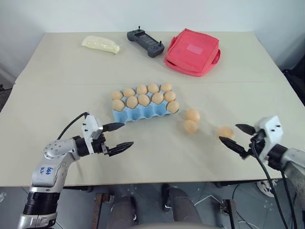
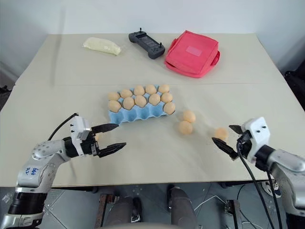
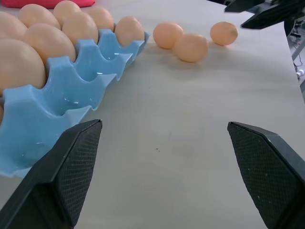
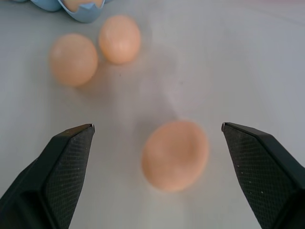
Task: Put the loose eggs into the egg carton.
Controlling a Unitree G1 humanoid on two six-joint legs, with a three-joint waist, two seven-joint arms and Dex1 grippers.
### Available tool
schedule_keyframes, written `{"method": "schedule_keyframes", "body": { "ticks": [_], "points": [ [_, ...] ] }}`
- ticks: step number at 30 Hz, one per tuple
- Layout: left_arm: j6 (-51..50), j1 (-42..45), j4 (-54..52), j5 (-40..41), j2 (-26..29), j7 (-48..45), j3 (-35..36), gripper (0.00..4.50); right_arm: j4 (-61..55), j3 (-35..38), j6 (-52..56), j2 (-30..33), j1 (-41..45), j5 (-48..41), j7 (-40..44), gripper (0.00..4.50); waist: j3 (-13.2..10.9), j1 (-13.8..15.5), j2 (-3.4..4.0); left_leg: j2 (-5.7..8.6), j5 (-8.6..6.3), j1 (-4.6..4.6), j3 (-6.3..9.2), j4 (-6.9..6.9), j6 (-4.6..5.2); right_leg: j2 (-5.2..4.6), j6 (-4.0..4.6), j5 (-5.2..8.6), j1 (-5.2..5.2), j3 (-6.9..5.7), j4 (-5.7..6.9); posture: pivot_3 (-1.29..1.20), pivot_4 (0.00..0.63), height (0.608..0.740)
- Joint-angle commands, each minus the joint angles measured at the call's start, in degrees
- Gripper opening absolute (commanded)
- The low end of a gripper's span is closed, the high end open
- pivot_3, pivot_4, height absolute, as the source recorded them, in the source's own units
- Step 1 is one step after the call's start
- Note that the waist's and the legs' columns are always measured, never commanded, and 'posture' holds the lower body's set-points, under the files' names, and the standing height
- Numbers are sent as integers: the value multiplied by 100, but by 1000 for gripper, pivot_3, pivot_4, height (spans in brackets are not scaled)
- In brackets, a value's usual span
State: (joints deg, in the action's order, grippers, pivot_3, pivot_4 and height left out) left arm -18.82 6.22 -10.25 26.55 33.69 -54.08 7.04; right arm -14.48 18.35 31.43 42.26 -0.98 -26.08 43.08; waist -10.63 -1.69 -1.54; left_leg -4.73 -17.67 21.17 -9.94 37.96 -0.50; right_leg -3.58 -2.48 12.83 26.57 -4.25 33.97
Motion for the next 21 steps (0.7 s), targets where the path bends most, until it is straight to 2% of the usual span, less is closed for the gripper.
{"method": "schedule_keyframes", "body": {
  "ticks": [1,6,9,14,15,21],
  "points": [
    [21,-218,-300,109,51,158,263,4488,269,-167,-93,29,187,108,59,4500,0,9,0,0,0,0,1,0,0,0,0,0,0,0,1,0,150,740],
    [50,-534,-539,111,75,330,419,4488,771,-536,237,92,537,283,34,4500,0,11,0,0,-1,0,0,3,2,-2,0,0,0,-1,1,0,150,740],
    [39,-606,-601,126,73,412,481,4500,810,-565,680,65,705,217,-90,3907,1,12,-1,0,-3,-1,-2,5,1,-5,-1,-1,-1,2,0,0,150,740],
    [31,-664,-644,148,83,465,547,4500,469,-397,677,46,727,126,-115,2176,2,11,-2,-4,-3,0,-1,4,-1,-1,0,0,0,-1,1,0,150,740],
    [35,-661,-639,149,84,473,554,4500,376,-368,690,55,750,99,-131,2028,2,9,-2,-4,-4,1,-1,4,-1,-1,0,0,1,-1,1,0,150,740],
    [50,-554,-561,143,80,503,557,4500,-136,-434,970,-24,1340,-84,-367,1959,2,-4,-2,-4,-7,-1,-7,4,-8,-1,-1,-2,2,3,1,0,150,740]
  ]
}}
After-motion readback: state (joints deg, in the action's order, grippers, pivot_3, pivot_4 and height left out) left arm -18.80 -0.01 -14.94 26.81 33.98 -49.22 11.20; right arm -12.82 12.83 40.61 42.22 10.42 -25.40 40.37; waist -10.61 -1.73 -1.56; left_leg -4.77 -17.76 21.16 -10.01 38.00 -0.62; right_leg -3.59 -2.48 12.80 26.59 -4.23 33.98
